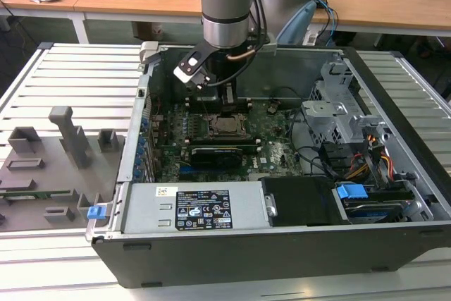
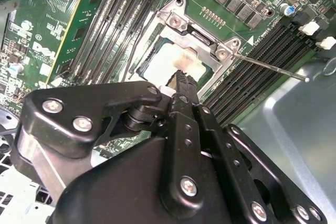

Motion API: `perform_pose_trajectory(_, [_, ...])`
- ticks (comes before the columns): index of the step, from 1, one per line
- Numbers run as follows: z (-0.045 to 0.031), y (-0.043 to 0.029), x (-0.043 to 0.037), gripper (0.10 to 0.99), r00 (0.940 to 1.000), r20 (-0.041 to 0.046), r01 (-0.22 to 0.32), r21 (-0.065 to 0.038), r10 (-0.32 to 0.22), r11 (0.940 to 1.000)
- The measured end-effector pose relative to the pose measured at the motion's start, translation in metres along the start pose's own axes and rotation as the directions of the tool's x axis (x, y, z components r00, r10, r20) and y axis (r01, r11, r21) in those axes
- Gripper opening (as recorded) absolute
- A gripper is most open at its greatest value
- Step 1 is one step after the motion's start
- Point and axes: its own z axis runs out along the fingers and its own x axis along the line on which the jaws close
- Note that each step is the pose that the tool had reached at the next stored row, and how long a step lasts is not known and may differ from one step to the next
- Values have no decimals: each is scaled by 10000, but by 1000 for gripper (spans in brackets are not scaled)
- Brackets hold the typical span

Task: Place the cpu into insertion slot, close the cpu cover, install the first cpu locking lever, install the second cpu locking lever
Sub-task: 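Install the first cpu locking lever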

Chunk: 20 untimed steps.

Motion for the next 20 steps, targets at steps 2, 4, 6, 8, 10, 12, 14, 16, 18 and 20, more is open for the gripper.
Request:
perform_pose_trajectory(2, [-14, 1, 0, 106, 10000, 0, 0, 0, 0, 10000])
perform_pose_trajectory(4, [-23, 2, 0, 106, 10000, 0, 0, 0, 0, 10000])
perform_pose_trajectory(6, [-37, 3, 0, 106, 10000, 0, 0, 0, 0, 10000])
perform_pose_trajectory(8, [-46, 4, 0, 106, 10000, 0, 0, 0, 0, 10000])
perform_pose_trajectory(10, [-55, 4, 0, 106, 10000, 0, 0, 0, 0, 10000])
perform_pose_trajectory(12, [-62, 5, 0, 106, 10000, 0, 0, 0, 0, 10000])
perform_pose_trajectory(14, [-69, 5, 0, 106, 10000, 0, 0, 0, 0, 10000])
perform_pose_trajectory(16, [-79, 6, 0, 106, 10000, 1, 0, 0, 0, 10000])
perform_pose_trajectory(18, [-92, 7, 0, 106, 10000, 3, 1, 0, -1, 10000])
perform_pose_trajectory(20, [-102, 8, 0, 106, 10000, 4, 1, 1, -1, 10000])
